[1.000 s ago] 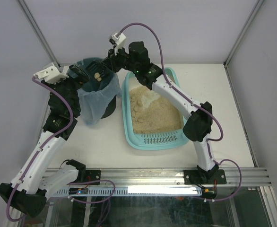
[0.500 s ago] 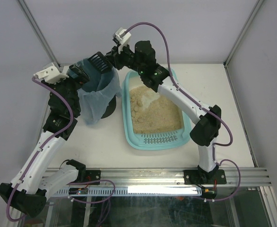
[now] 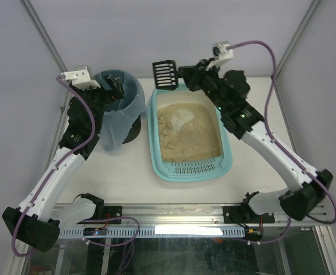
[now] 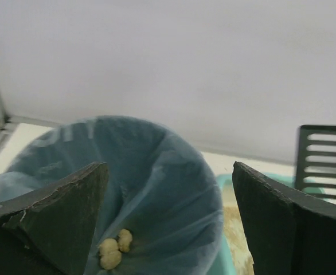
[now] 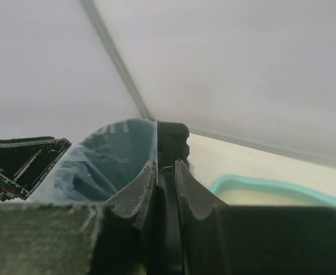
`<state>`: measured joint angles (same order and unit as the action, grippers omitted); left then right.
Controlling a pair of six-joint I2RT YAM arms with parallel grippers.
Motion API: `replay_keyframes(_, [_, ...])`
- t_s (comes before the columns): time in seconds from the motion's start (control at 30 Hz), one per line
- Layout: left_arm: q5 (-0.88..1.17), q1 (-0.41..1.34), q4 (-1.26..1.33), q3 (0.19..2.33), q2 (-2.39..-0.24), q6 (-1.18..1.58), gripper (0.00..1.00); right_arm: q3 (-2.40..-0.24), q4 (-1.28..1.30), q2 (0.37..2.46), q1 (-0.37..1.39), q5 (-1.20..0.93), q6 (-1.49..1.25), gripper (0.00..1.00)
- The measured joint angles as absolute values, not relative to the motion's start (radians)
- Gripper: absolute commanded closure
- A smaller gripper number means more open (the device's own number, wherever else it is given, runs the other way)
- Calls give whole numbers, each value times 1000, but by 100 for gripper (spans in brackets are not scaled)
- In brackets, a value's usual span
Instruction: Clean the litter box
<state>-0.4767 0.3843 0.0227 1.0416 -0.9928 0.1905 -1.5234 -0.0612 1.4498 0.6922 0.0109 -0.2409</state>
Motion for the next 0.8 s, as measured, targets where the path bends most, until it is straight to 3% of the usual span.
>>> replay_keyframes(0.17, [-282,390,-24,1094,-1094,191,11,-1272,-48,1149,626,155,-306,100])
replay_keyframes(0.33, [-221,465,-72,1139,-1164,180,11,-1205,60,1052,585,232,-334,100])
replay_keyframes(0.57, [-212,611,-150,1211,-1292,161,14,-1201,281,1208,509,241,-346,100])
replay_keyframes(0.8, [-226,628,-218,1217,-1356,164,14,-1286,399,1477,436,139,-352,100])
